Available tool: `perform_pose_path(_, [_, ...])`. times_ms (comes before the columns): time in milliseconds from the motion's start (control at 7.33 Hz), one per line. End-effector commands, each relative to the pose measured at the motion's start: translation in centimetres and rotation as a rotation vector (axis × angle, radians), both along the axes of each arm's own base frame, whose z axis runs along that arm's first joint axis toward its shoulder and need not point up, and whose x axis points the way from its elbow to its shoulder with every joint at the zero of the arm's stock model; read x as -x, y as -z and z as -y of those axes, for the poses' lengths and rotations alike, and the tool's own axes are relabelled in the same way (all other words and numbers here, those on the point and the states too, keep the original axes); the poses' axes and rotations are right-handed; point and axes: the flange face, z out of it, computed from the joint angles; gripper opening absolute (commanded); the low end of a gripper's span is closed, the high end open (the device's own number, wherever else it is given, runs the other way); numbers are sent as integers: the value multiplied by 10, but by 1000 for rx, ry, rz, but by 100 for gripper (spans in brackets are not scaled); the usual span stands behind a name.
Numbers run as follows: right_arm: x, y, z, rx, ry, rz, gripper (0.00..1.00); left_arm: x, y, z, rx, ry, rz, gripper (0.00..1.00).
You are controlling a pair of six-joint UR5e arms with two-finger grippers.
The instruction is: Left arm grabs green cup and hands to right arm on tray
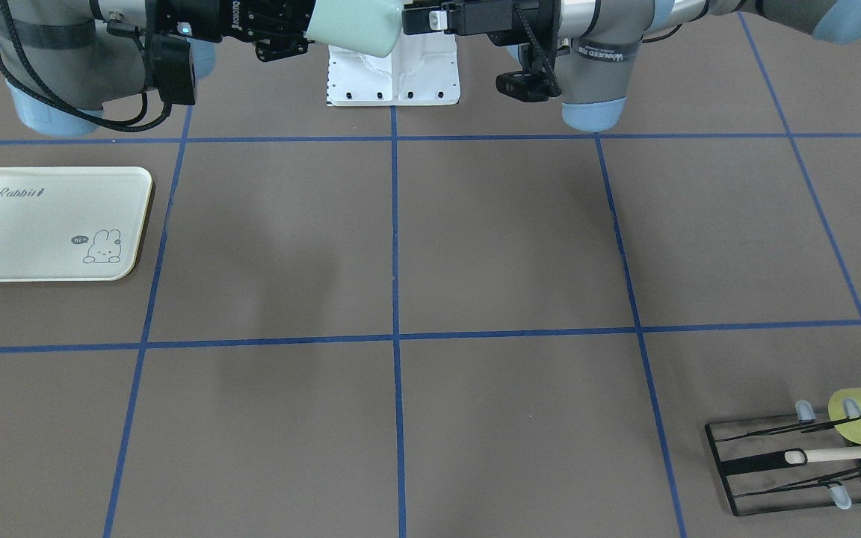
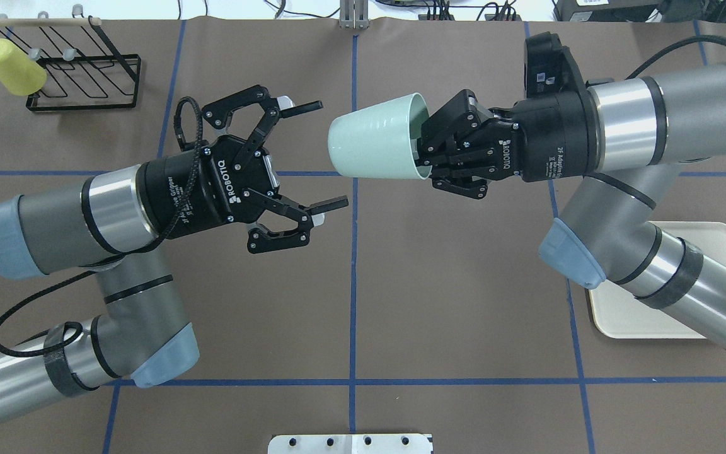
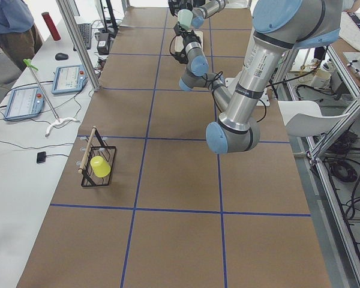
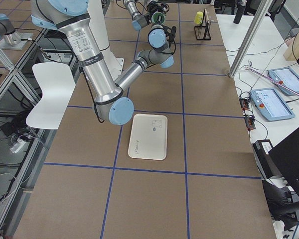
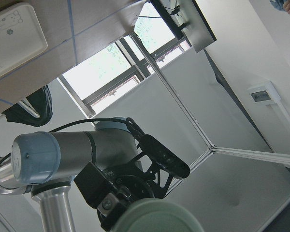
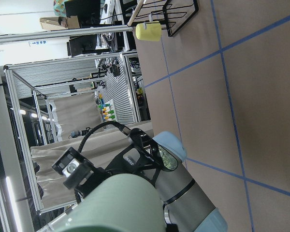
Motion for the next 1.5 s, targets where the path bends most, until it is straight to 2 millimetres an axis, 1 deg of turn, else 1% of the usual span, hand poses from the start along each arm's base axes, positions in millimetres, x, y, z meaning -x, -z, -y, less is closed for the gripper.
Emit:
perform_pose_path(0, [-16,-12,11,24,-37,-14,0,14,-13,-3,-1,14,17,100])
perform_pose_path(136, [-28,-28,19,44,-63,-37,0,10,-17,3,-36,94,89,100])
perform_pose_path(273, [-44,-52,30,76,-97,-82,0,3,-12,12,-67,176,207,100])
perform_pose_path(409, [-58,-79,42,114,-112,-142,0,0,-11,24,-100,251,302,100])
perform_pose_path(545, [-64,-103,59,105,-144,-241,0,-4,-13,29,-121,289,367,100])
perform_pose_path(682, [-77,-137,69,94,-167,-361,0,-9,-14,39,-115,300,455,100])
perform_pose_path(818, [-93,-173,74,81,-202,-455,0,0,-7,61,-146,261,593,100])
perform_pose_path(955, [-99,-209,73,84,-204,-551,0,5,10,83,-204,225,721,100])
perform_pose_path(1091, [-108,-246,71,69,-206,-646,0,11,10,98,-194,191,853,100])
perform_pose_path(1227, [-104,-267,77,102,-174,-754,0,14,9,103,-224,178,996,100])
perform_pose_path(1364, [-105,-290,76,121,-146,-844,0,17,12,98,-275,167,1119,100])
